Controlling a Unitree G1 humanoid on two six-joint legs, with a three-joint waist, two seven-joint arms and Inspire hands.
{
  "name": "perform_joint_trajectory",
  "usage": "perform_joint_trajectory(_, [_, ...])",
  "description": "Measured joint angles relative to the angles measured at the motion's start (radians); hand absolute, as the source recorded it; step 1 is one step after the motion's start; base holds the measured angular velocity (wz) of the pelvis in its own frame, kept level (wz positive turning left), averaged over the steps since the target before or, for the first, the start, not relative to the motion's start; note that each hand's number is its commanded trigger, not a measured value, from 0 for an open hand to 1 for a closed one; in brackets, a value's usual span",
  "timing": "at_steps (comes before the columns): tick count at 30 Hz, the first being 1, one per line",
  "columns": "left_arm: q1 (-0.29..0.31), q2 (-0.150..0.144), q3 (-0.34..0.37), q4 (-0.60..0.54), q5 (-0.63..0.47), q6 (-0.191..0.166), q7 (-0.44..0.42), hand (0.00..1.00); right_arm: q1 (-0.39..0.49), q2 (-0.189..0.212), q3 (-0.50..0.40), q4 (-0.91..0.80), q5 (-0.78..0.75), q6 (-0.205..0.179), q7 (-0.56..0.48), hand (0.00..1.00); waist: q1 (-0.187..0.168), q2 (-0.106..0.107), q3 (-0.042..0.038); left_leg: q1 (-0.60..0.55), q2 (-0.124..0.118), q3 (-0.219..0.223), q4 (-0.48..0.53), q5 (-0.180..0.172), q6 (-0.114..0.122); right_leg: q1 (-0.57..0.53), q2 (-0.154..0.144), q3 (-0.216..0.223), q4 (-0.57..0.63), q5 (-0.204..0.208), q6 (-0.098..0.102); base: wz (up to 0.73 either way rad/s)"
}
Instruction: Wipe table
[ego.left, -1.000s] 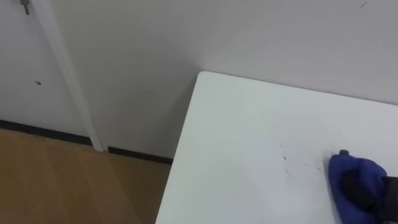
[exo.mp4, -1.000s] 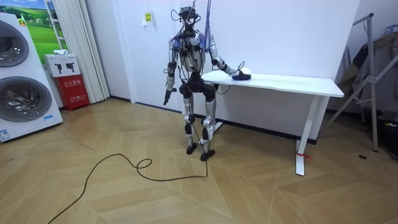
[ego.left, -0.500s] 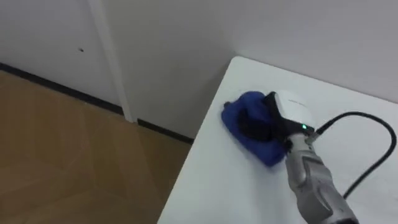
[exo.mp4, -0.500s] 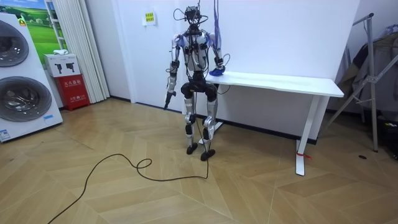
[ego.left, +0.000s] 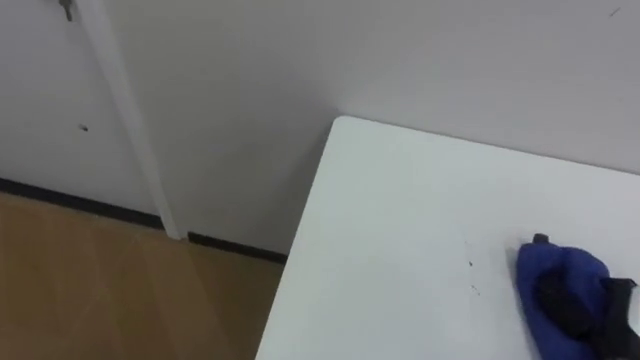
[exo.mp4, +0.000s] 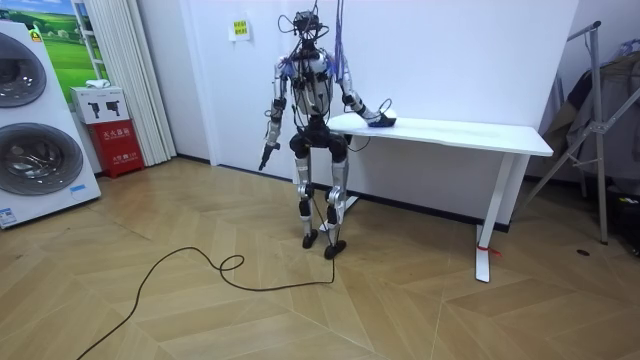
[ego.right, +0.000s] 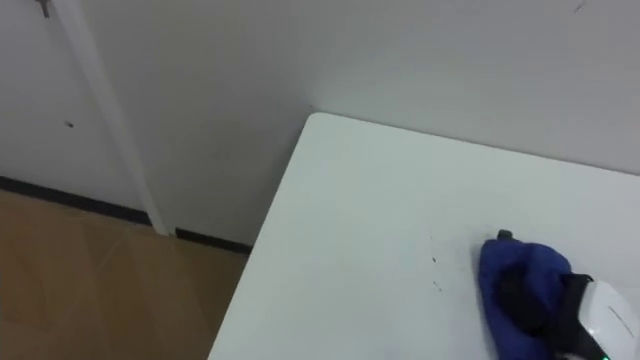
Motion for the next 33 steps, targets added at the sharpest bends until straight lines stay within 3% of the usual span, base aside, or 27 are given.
perform_joint_trajectory(3, [-0.016,-0.001,-0.067,0.007,-0.033,0.001,0.001,0.0,-0.052,0.002,0.033,-0.001,0.006,0.06,0.008,1.0,0.026,0.001,0.0013,-0.002,0.002,0.027,0.007,0.001,0.001,-0.007,0.001,0.038,-0.002,0.001,0.001,-0.27])
perform_joint_trajectory(6, [-0.059,-0.006,-0.111,0.058,-0.049,0.008,-0.002,0.0,-0.117,0.024,0.096,-0.072,-0.022,0.189,0.059,1.0,0.087,0.004,0.0042,-0.012,0.018,0.084,0.007,0.001,-0.005,-0.04,0.008,0.064,0.001,0.003,0.001,-0.67])
perform_joint_trajectory(7, [-0.078,-0.008,-0.12,0.085,-0.049,0.016,-0.002,0.0,-0.149,0.039,0.15,-0.117,-0.064,0.237,0.114,1.0,0.113,0.007,0.0053,-0.019,0.019,0.08,0.008,0.001,-0.01,-0.056,0.013,0.069,0.002,0.008,-0.01,-0.78])
perform_joint_trajectory(8, [-0.086,-0.007,-0.123,0.089,-0.049,0.02,-0.003,0.0,-0.169,0.047,0.186,-0.14,-0.087,0.252,0.146,1.0,0.126,0.008,0.0071,-0.024,0.021,0.077,0.009,0.003,-0.012,-0.068,0.019,0.077,0.005,0.012,-0.015,-0.72])
perform_joint_trajectory(9, [-0.093,-0.006,-0.128,0.096,-0.049,0.022,-0.002,0.0,-0.227,0.062,0.272,-0.176,-0.137,0.277,0.205,1.0,0.144,0.008,0.0147,-0.034,0.023,0.059,0.009,0.008,-0.014,-0.083,0.028,0.083,0.015,0.017,-0.025,-0.6])
perform_joint_trajectory(10, [-0.102,-0.005,-0.137,0.104,-0.051,0.026,-0.002,0.0,-0.29,0.084,0.359,-0.215,-0.181,0.29,0.259,1.0,0.168,0.007,0.0311,-0.042,0.022,0.033,0.009,0.014,-0.015,-0.1,0.037,0.079,0.021,0.024,-0.037,-0.5])
perform_joint_trajectory(11, [-0.109,-0.004,-0.146,0.109,-0.057,0.027,-0.002,0.0,-0.32,0.091,0.404,-0.236,-0.193,0.292,0.283,1.0,0.177,0.006,0.0361,-0.05,0.022,0.019,0.01,0.014,-0.014,-0.108,0.041,0.076,0.02,0.026,-0.04,-0.12])
perform_joint_trajectory(13, [-0.126,-0.007,-0.165,0.116,-0.059,0.026,-0.008,0.0,-0.412,0.116,0.498,-0.3,-0.244,0.265,0.356,1.0,0.186,-0.007,0.0425,-0.087,0.021,-0.023,0.015,0.027,-0.023,-0.137,0.041,0.036,0.015,0.024,-0.05,0.52])
perform_joint_trajectory(15, [-0.105,-0.006,-0.181,0.109,-0.056,0.026,-0.018,0.0,-0.457,0.114,0.507,-0.288,-0.243,0.236,0.364,1.0,0.207,-0.009,0.044,-0.096,0.019,-0.039,0.013,0.037,-0.03,-0.137,0.036,0.013,0.018,0.017,-0.051,0.66])
perform_joint_trajectory(18, [-0.037,-0.003,-0.179,0.105,-0.059,0.034,-0.026,0.0,-0.422,0.109,0.471,-0.207,-0.226,0.215,0.327,1.0,0.198,-0.006,0.0441,-0.087,0.016,-0.073,0.025,0.035,-0.026,-0.114,0.031,-0.037,0.027,0.012,-0.046,0.56])
perform_joint_trajectory(19, [-0.027,0.0,-0.177,0.107,-0.058,0.034,-0.029,0.0,-0.383,0.102,0.434,-0.114,-0.207,0.198,0.291,1.0,0.173,-0.004,0.0446,-0.089,0.022,-0.053,0.043,0.023,-0.021,-0.113,0.024,-0.045,0.064,0.0,-0.034,0.82])
perform_joint_trajectory(20, [-0.026,0.002,-0.177,0.11,-0.055,0.034,-0.032,0.0,-0.345,0.103,0.388,-0.095,-0.156,0.15,0.253,1.0,0.155,-0.001,0.0441,-0.087,0.026,-0.03,0.046,0.02,-0.017,-0.116,0.018,-0.044,0.092,-0.009,-0.029,0.99])
perform_joint_trajectory(21, [-0.023,0.005,-0.167,0.119,-0.046,0.031,-0.034,0.0,-0.288,0.101,0.33,-0.083,-0.137,0.1,0.187,1.0,0.109,0.006,0.043,-0.073,0.033,0.003,0.045,0.016,-0.008,-0.127,0.001,-0.03,0.161,-0.032,-0.01,0.69])
perform_joint_trajectory(22, [-0.027,0.007,-0.132,0.12,-0.034,0.026,-0.036,0.0,-0.245,0.085,0.281,-0.061,-0.114,0.075,0.131,1.0,0.092,0.011,0.0408,-0.062,0.037,0.038,0.049,0.007,-0.001,-0.15,-0.033,-0.023,0.227,-0.044,0.01,0.33])
perform_joint_trajectory(23, [-0.031,0.01,-0.115,0.121,-0.024,0.022,-0.037,0.0,-0.229,0.072,0.264,-0.049,-0.092,0.068,0.106,1.0,0.091,0.015,0.0383,-0.062,0.041,0.061,0.048,-0.001,0.0,-0.161,-0.056,-0.015,0.259,-0.046,0.013,-0.12])
perform_joint_trajectory(24, [-0.042,0.028,-0.094,0.123,-0.015,0.016,-0.039,0.0,-0.195,0.043,0.222,-0.02,-0.052,0.063,0.061,1.0,0.072,0.023,0.0344,-0.064,0.058,0.098,0.07,-0.026,0.0,-0.193,-0.112,-0.004,0.313,-0.064,0.027,-0.07])
perform_joint_trajectory(26, [-0.059,0.079,-0.022,0.128,-0.015,-0.024,-0.04,0.0,-0.119,0.005,0.115,0.066,0.014,0.05,-0.002,1.0,0.04,0.033,0.0135,-0.052,0.098,0.112,0.098,-0.056,-0.013,-0.205,-0.212,0.016,0.345,-0.059,0.045,0.0])
perform_joint_trajectory(29, [-0.085,0.14,-0.019,0.11,-0.014,-0.047,-0.039,0.0,-0.052,-0.024,0.033,0.109,0.07,0.04,-0.033,1.0,0.009,0.034,0.0123,-0.081,0.147,0.106,0.187,-0.106,-0.039,-0.205,-0.268,0.083,0.275,-0.019,0.053,-0.13])
perform_joint_trajectory(31, [-0.086,0.152,-0.025,0.085,-0.023,-0.049,-0.038,0.0,-0.032,-0.019,0.008,0.097,0.07,0.039,-0.039,1.0,0.002,0.032,0.0113,-0.093,0.174,0.102,0.225,-0.125,-0.06,-0.185,-0.283,0.071,0.201,0.012,0.066,-0.15])
perform_joint_trajectory(33, [-0.103,0.151,-0.045,0.078,-0.064,-0.053,-0.032,0.0,-0.016,-0.007,0.022,0.059,0.07,0.04,-0.031,1.0,0.004,0.026,0.0088,-0.092,0.198,0.103,0.228,-0.125,-0.082,-0.162,-0.283,0.019,0.131,0.049,0.071,-0.18])
